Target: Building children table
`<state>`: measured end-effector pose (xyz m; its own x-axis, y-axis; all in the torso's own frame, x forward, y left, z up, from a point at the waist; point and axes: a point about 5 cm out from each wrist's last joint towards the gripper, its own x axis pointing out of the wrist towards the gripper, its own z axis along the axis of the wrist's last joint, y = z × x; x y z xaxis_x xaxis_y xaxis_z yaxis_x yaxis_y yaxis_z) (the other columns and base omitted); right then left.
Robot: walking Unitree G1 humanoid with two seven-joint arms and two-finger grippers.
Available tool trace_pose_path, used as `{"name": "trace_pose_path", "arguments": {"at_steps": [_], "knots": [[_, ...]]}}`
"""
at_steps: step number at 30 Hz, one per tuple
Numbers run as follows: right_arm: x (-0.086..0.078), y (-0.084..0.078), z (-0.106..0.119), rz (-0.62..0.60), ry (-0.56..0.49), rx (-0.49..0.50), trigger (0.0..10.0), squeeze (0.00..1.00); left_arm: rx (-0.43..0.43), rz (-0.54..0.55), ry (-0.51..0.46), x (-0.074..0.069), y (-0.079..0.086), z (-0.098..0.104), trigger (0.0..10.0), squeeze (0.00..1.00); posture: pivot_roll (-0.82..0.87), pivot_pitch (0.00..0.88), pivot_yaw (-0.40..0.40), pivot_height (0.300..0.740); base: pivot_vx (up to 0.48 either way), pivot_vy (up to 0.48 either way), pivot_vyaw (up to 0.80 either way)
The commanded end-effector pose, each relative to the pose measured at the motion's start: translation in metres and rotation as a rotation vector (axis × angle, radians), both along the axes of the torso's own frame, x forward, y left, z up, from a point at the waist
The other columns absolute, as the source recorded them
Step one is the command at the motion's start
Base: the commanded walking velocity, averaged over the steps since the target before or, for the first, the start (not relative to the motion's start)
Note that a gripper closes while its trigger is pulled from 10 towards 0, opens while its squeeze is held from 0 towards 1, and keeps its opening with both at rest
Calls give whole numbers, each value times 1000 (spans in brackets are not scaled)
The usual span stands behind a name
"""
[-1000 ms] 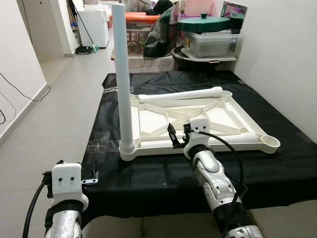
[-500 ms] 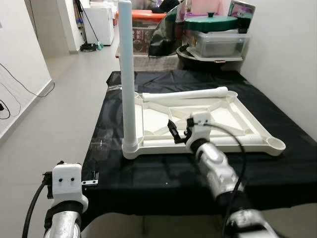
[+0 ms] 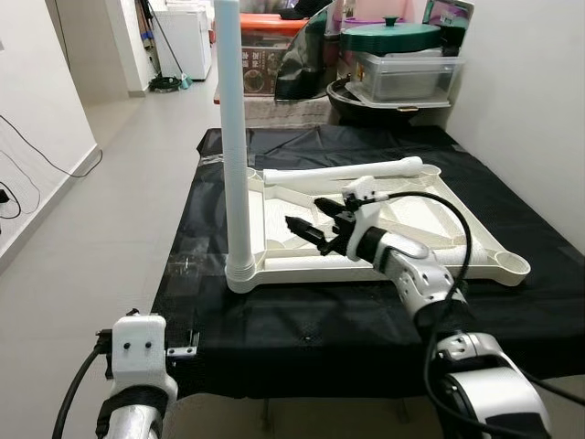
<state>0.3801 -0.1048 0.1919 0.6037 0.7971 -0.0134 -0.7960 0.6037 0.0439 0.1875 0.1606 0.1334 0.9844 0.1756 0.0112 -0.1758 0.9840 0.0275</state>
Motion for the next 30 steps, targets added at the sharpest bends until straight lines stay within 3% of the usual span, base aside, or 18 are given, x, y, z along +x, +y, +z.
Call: {"name": "trace_pose_path", "arguments": {"at_steps": [1, 7, 17, 21, 30], "knots": [[-1, 4, 0, 34, -4, 1, 10000, 0, -13, -14, -13, -2, -3, 3, 10000, 0, 57, 39, -46, 740, 0, 0, 0], [2, 18, 9, 134, 8, 45, 10000, 0, -2, -35, -14, -3, -7, 4, 10000, 0, 61, 56, -51, 740, 0, 0, 0], [2, 33, 10, 171, -7, 40, 10000, 0, 3, -61, -26, -1, -13, 6, 10000, 0, 58, 68, -58, 740, 0, 0, 0], [0, 49, 12, 226, -18, 38, 10000, 0, 7, -62, -23, -2, -14, 6, 10000, 0, 59, 68, -65, 740, 0, 0, 0], [-1, 67, 14, 241, -34, 32, 10000, 0, 29, -42, -22, -1, -10, 6, 10000, 0, 66, 74, -74, 740, 0, 0, 0]]}}
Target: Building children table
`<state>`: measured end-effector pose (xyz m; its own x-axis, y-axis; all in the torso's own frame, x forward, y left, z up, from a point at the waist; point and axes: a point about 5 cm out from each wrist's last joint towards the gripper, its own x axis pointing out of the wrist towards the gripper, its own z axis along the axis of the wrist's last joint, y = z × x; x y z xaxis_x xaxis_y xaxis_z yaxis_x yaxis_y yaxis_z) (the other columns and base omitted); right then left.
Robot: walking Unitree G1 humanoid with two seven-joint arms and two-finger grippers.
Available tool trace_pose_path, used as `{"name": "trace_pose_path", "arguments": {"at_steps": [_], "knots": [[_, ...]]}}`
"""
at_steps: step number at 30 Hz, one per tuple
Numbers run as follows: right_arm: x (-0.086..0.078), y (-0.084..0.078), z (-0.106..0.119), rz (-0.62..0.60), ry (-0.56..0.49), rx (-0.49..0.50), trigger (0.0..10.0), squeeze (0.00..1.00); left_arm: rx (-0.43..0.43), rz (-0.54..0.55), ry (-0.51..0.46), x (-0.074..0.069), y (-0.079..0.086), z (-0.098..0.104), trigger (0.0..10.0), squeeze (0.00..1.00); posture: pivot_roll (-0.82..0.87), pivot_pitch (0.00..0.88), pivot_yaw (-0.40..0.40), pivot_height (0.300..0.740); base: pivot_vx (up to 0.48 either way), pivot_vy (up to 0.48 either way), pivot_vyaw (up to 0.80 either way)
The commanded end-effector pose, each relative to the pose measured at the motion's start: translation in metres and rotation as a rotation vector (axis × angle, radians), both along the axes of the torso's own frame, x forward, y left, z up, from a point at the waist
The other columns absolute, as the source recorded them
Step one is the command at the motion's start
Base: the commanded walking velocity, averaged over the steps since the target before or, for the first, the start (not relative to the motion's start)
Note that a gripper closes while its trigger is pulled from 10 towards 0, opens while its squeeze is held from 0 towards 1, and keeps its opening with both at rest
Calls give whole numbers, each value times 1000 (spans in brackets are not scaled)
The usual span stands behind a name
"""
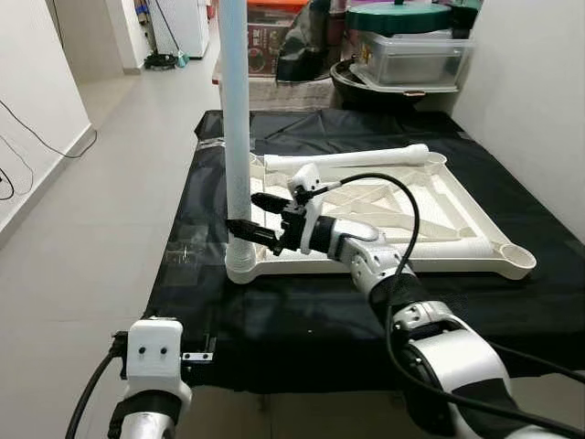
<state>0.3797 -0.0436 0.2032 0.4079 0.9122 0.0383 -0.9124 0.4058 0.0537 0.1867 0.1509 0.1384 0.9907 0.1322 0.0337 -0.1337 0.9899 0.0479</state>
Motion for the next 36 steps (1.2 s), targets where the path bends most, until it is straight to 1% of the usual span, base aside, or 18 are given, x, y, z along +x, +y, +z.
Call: {"name": "trace_pose_path", "arguments": {"at_steps": [1, 6, 10, 13, 18, 20, 22, 24, 33, 36], "knots": [[0, 8, 3, 11, -27, -19, 10000, 0, 4, 2, -5, 0, -1, 2, 10000, 0, 66, 74, -74, 740, 0, 0, 0], [0, 18, 5, -5, -25, -12, 10000, 0, 1, -1, -5, -1, -3, 2, 10000, 0, 67, 81, -79, 740, 0, 0, 0], [0, 19, 6, -13, -32, -16, 10000, 0, 0, -1, -5, -2, -4, 3, 10000, 0, 68, 87, -83, 740, 0, 0, 0], [3, 26, 12, -56, -51, -12, 10000, 0, -8, 5, -1, -7, -6, 4, 10000, 0, 64, 113, -94, 740, 0, 0, 0], [2, 32, 14, -62, -59, -9, 10000, 0, -14, 3, 5, -9, -10, 3, 10000, 0, 64, 131, -99, 740, 0, 0, 0], [2, 32, 14, -62, -59, -9, 10000, 0, -14, 3, 5, -9, -10, 3, 10000, 0, 64, 131, -99, 740, 0, 0, 0], [2, 40, 20, -76, -64, 11, 10000, 0, -18, 12, 15, -12, -9, 2, 10000, 0, 61, 142, -100, 740, 0, 0, 0], [2, 40, 20, -76, -64, 11, 10000, 0, -18, 12, 15, -12, -9, 2, 10000, 0, 61, 142, -100, 740, 0, 0, 0], [2, 49, 27, -84, -73, 24, 10000, 0, -8, 8, 18, -13, -10, 2, 10000, 0, 61, 142, -100, 740, 0, 0, 0], [1, 55, 32, -87, -87, 27, 10000, 0, -14, 4, 18, -13, -12, 2, 10000, 0, 61, 144, -107, 740, 0, 0, 0]]}}
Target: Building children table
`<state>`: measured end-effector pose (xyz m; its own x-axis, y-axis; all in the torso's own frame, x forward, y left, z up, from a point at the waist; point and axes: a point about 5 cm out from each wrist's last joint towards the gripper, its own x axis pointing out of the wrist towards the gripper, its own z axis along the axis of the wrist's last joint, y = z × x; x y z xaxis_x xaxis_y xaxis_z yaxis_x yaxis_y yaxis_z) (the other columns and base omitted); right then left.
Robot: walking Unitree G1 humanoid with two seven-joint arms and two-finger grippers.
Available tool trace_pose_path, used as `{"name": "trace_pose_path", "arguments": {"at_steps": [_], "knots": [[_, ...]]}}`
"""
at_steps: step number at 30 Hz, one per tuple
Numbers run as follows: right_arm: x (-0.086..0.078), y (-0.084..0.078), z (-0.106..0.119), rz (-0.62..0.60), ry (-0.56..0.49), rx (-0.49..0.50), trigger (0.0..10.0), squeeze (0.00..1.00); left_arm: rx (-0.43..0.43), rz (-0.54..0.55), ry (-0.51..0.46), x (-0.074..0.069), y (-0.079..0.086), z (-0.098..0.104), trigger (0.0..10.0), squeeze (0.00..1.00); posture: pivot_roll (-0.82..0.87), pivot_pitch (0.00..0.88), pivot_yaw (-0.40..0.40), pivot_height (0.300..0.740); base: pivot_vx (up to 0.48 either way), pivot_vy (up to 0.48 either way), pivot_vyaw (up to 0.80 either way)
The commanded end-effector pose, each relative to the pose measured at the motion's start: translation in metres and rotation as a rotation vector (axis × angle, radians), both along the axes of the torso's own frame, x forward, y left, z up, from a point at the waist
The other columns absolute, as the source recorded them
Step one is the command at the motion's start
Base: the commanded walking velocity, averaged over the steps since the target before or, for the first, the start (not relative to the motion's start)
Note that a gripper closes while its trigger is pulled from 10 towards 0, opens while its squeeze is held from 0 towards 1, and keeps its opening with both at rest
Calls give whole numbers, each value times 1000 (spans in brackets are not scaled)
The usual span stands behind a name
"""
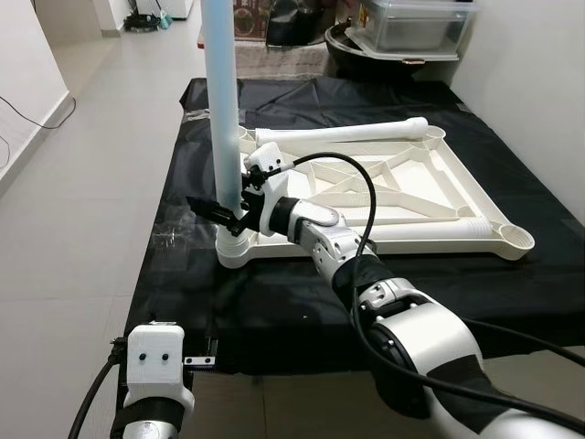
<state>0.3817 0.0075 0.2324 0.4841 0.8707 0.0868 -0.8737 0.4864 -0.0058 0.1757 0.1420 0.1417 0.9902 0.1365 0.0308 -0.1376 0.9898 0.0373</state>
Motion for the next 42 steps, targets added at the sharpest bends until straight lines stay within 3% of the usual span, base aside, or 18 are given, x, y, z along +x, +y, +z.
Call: {"name": "trace_pose_path", "arguments": {"at_steps": [1, 16, 17, 18, 37, 42], "knots": [[-1, 6, 3, 3, -14, 11, 10000, 0, -4, -1, 17, -2, -4, -1, 10000, 0, 61, 144, -107, 740, 0, 0, 0], [-3, 17, 11, -6, -28, 29, 10000, 0, -2, 4, 18, -2, -4, -1, 10000, 0, 65, 146, -112, 740, 0, 0, 0], [-4, 18, 11, -7, -29, 29, 6471, 0, -2, 5, 18, -2, -4, -1, 10000, 0, 65, 146, -112, 740, 0, 0, 0], [-4, 19, 11, -11, -30, 32, 0, 0, -2, 6, 17, -2, -4, -1, 10000, 0, 68, 142, -115, 740, 0, 0, 0], [-5, 21, 7, -23, -37, 34, 0, 0, 22, 21, 13, -2, 1, 1, 10000, 0, 70, 121, -109, 740, 0, 0, 0], [-1, 14, 4, -111, -39, 40, 0, 0, 36, 26, -2, 2, 5, 2, 10000, 0, 73, 109, -102, 740, 0, 0, 0]]}}
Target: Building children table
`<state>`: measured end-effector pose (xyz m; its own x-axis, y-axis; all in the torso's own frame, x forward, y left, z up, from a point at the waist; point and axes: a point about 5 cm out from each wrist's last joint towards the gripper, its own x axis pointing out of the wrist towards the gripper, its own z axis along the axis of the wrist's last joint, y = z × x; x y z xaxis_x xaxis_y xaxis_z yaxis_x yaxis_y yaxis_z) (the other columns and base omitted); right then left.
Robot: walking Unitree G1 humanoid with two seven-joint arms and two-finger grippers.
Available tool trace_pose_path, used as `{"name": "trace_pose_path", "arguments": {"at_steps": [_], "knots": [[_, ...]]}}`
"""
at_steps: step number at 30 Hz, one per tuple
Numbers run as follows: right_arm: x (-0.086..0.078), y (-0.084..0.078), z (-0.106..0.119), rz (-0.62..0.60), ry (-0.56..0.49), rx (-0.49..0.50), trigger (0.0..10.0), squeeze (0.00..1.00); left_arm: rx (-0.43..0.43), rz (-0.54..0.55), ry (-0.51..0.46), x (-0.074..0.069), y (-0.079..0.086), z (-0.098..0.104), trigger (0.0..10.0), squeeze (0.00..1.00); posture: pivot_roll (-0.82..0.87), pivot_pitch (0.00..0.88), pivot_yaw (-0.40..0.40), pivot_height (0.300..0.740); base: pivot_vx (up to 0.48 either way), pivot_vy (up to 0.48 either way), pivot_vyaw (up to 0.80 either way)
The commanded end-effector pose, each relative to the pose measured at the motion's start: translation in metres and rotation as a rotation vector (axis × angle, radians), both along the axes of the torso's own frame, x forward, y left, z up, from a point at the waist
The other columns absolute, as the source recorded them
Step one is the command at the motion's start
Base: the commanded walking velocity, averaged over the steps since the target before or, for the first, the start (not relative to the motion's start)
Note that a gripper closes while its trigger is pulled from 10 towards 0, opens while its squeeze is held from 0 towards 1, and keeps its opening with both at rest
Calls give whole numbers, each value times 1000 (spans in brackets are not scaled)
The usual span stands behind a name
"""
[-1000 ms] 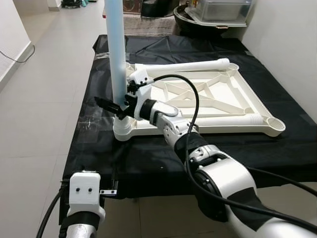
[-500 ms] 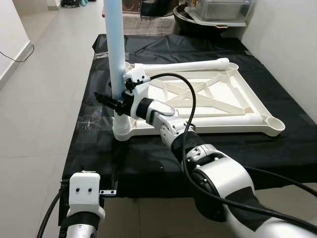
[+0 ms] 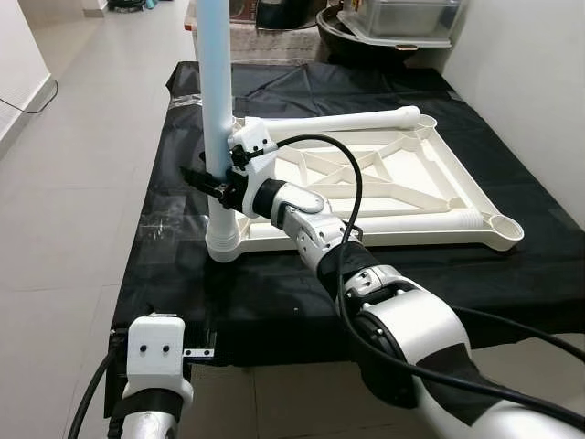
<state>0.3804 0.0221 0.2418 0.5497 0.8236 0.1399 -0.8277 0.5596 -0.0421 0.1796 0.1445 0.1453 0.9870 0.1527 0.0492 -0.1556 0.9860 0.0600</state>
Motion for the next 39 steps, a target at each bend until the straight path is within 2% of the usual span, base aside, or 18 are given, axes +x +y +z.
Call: {"name": "trace_pose_path", "arguments": {"at_steps": [1, 2, 3, 4, 5, 6, 7, 8, 14, 16, 17, 20, 25, 30, 31, 34, 35, 39], "knots": [[5, -8, -7, -128, 18, 0, 0, 0, 15, 11, 9, -1, 4, -1, 10000, 0, 73, 106, -99, 740, 0, 0, 0], [5, -8, -7, -128, 18, 0, 0, 0, 15, 11, 9, -1, 4, -1, 10000, 0, 73, 106, -99, 740, 0, 0, 0], [16, -26, -11, -358, 40, -15, 0, 0, 22, 15, 3, 1, 6, 0, 10000, 0, 70, 105, -92, 740, 0, 0, 0], [20, -37, -14, -485, 55, -16, 0, 0, 25, 17, 1, 1, 7, 1, 10000, 0, 70, 105, -92, 740, 0, 0, 0], [20, -37, -14, -485, 55, -16, 0, 0, 25, 17, 1, 1, 7, 1, 10000, 0, 70, 105, -92, 740, 0, 0, 0], [24, -48, -17, -618, 64, -24, 0, 0, 27, 19, -1, 2, 8, 1, 10000, 0, 67, 104, -91, 740, 0, 0, 0], [24, -48, -17, -618, 64, -24, 0, 0, 27, 19, -1, 2, 8, 1, 10000, 0, 67, 104, -91, 740, 0, 0, 0], [27, -65, -22, -822, 95, 15, 0, 0, 32, 23, -4, 3, 11, 1, 10000, 0, 67, 102, -88, 740, 0, 0, 0], [26, -74, -19, -991, 117, 110, 0, 0, 37, 22, -7, 5, 12, 2, 10000, 0, 72, 98, -83, 740, 0, 0, 0], [23, -78, -22, -1149, 167, 144, 0, 0, 40, 21, -7, 7, 13, 1, 10000, 0, 71, 95, -77, 740, 0, 0, 0], [23, -78, -22, -1149, 167, 144, 0, 0, 40, 21, -7, 7, 13, 1, 10000, 0, 71, 95, -77, 740, 0, 0, 0], [16, -79, -33, -1360, 260, 136, 0, 0, 43, 18, -7, 9, 13, 1, 10000, 0, 75, 91, -71, 740, 0, 0, 0], [10, -70, -34, -1419, 290, 149, 0, 0, 42, 13, -8, 11, 13, 1, 10000, 0, 76, 85, -62, 740, 0, 0, 0], [7, -63, -27, -1379, 235, 180, 0, 0, 29, -9, -12, 13, 10, 2, 10000, 0, 71, 81, -58, 740, 0, 0, 0], [7, -62, -25, -1352, 219, 194, 10000, 0, 17, -28, -14, 14, 7, 2, 10000, 0, 70, 78, -56, 740, 0, 0, 0], [8, -61, -21, -1298, 178, 207, 10000, 0, 4, -66, -16, 15, 2, 2, 10000, 0, 67, 70, -50, 740, 0, 0, 0], [8, -63, -20, -1256, 147, 204, 10000, 953, -4, -95, -16, 15, -2, 1, 10000, 0, 66, 65, -46, 740, 0, 0, 0], [10, -71, -22, -1236, 113, 176, 10000, 1000, -12, -111, -15, 16, -5, 0, 10000, 0, 65, 59, -44, 740, 0, 0, 0]]}}
